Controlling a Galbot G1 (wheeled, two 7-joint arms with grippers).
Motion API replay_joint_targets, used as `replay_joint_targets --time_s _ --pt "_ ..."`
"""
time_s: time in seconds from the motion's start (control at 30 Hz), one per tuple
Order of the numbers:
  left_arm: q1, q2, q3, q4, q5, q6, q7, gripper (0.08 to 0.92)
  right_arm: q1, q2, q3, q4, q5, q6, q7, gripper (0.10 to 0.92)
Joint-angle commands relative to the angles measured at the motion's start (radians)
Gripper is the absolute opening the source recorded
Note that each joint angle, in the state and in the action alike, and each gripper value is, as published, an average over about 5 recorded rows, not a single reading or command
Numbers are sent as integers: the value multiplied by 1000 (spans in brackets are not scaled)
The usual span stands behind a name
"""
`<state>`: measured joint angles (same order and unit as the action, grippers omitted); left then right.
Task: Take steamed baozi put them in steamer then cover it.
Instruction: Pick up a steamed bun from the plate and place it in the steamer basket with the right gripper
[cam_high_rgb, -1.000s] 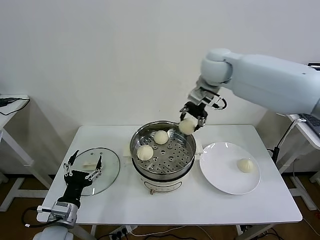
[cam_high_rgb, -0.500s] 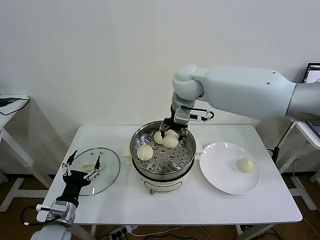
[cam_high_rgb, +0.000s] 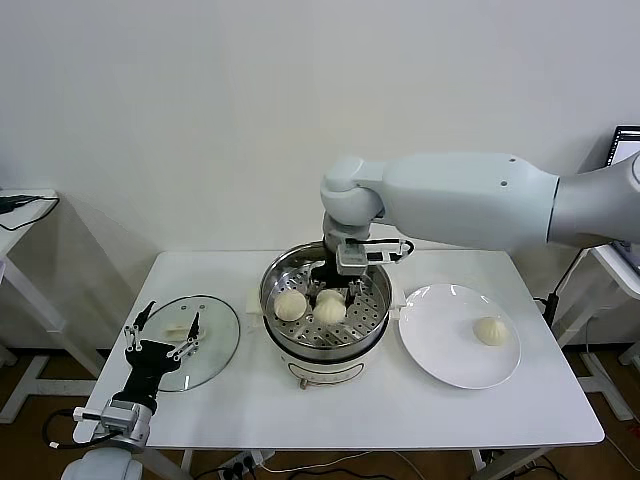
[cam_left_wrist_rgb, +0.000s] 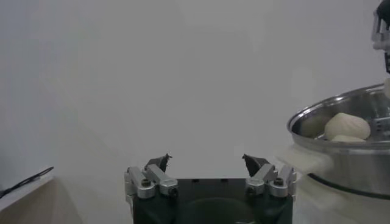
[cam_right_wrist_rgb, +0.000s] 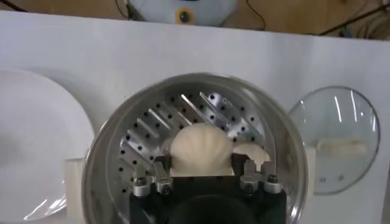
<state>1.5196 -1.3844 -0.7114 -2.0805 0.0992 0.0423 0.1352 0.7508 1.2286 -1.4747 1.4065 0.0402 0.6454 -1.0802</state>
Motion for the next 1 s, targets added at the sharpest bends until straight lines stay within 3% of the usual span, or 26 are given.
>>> replay_joint_targets --time_s 0.03,1.0 --pt "1 0 0 5 -1 -1 0 823 -34 16 -12 -4 -15 25 -2 670" --pt "0 -3 -3 10 -4 -5 2 823 -152 65 24 -58 -108 8 -50 670"
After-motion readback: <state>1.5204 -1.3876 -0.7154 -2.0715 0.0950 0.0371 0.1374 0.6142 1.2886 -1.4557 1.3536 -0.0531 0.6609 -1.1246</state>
